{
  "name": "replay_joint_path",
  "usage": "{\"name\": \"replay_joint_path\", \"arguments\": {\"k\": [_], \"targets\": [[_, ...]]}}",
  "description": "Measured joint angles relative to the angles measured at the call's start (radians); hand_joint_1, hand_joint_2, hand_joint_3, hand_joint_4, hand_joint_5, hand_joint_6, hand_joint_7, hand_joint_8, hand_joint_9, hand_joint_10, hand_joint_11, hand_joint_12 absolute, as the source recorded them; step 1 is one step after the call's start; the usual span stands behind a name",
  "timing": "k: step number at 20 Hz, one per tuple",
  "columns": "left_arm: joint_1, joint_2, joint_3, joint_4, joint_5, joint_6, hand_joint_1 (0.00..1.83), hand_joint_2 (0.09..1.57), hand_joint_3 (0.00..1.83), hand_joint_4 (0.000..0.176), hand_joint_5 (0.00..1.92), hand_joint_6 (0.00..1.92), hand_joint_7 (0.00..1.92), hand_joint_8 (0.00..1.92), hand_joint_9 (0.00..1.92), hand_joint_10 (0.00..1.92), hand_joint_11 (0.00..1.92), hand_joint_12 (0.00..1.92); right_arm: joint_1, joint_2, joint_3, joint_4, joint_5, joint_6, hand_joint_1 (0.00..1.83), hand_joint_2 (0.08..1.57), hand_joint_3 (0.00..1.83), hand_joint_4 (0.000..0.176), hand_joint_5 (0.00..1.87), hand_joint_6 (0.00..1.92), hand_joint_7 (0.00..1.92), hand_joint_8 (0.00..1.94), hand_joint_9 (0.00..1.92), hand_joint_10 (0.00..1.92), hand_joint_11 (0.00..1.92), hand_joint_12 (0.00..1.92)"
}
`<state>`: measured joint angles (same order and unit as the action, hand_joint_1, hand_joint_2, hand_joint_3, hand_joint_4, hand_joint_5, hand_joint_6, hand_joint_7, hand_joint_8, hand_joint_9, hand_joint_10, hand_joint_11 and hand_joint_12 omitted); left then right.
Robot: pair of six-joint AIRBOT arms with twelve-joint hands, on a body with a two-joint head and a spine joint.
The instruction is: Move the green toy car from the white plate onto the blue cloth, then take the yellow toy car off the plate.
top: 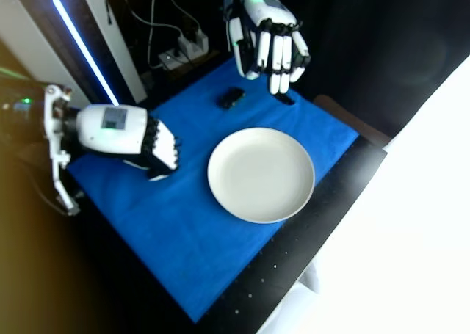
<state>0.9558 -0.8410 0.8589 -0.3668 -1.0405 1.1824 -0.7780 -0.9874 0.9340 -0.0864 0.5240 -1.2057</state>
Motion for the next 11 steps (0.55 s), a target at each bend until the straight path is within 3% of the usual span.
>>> {"name": "replay_joint_path", "arguments": {"k": [1, 3, 5, 6, 8, 9, 11], "targets": [[0.005, 0.000, 0.000, 0.001, -0.003, 0.000, 0.88, 1.24, 0.00, 0.176, 0.71, 1.37, 0.77, 0.01, 0.69, 0.07, 0.04, 1.45, 0.000, 0.008, -0.004, 0.001, 0.000, 0.001, 1.03, 0.92, 0.00, 0.000, 0.48, 0.22, 0.41, 0.38, 0.25, 0.85, 0.05, 1.59], [0.010, 0.000, 0.000, -0.004, -0.003, 0.000, 0.89, 1.23, 0.00, 0.176, 0.73, 1.35, 0.80, 0.01, 0.71, 0.08, 0.06, 1.44, 0.000, 0.037, -0.022, 0.008, 0.009, 0.001, 0.97, 0.92, 0.00, 0.000, 0.41, 0.13, 0.34, 0.33, 0.14, 0.87, 0.00, 1.51], [0.010, 0.000, 0.000, -0.004, -0.007, 0.000, 0.89, 1.23, 0.00, 0.176, 0.73, 1.35, 0.78, 0.00, 0.68, 0.07, 0.05, 1.42, 0.000, 0.062, -0.038, 0.013, 0.031, 0.001, 1.02, 0.89, 0.00, 0.000, 0.47, 0.15, 0.32, 0.46, 0.14, 0.94, 0.00, 1.51], [0.009, 0.000, 0.000, -0.004, -0.008, 0.000, 0.89, 1.24, 0.00, 0.176, 0.72, 1.36, 0.77, 0.00, 0.67, 0.06, 0.02, 1.40, 0.000, 0.076, -0.048, 0.012, 0.046, 0.000, 1.03, 0.88, 0.00, 0.000, 0.47, 0.19, 0.31, 0.61, 0.15, 1.06, 0.00, 1.60], [0.009, 0.000, 0.000, -0.004, -0.014, 0.000, 0.88, 1.25, 0.00, 0.176, 0.71, 1.38, 0.76, 0.00, 0.68, 0.06, 0.05, 1.37, 0.000, 0.124, -0.072, 0.013, 0.092, 0.001, 0.99, 0.91, 0.00, 0.000, 0.44, 0.36, 0.31, 0.81, 0.27, 1.15, 0.13, 1.64], [0.009, 0.000, 0.000, -0.005, -0.016, 0.000, 0.89, 1.24, 0.00, 0.176, 0.72, 1.36, 0.79, 0.01, 0.72, 0.07, 0.13, 1.35, 0.000, 0.135, -0.075, 0.015, 0.107, 0.001, 0.97, 0.95, 0.01, 0.000, 0.32, 0.62, 0.25, 1.02, 0.24, 1.29, 0.14, 1.76], [0.010, 0.002, 0.000, -0.006, -0.022, 0.000, 0.88, 1.24, 0.00, 0.176, 0.71, 1.37, 0.81, 0.02, 0.75, 0.09, 0.19, 1.34, 0.000, 0.157, -0.076, 0.039, 0.170, 0.000, 1.06, 0.94, 0.00, 0.000, 0.35, 0.93, 0.37, 1.18, 0.31, 1.43, 0.21, 1.89]]}}
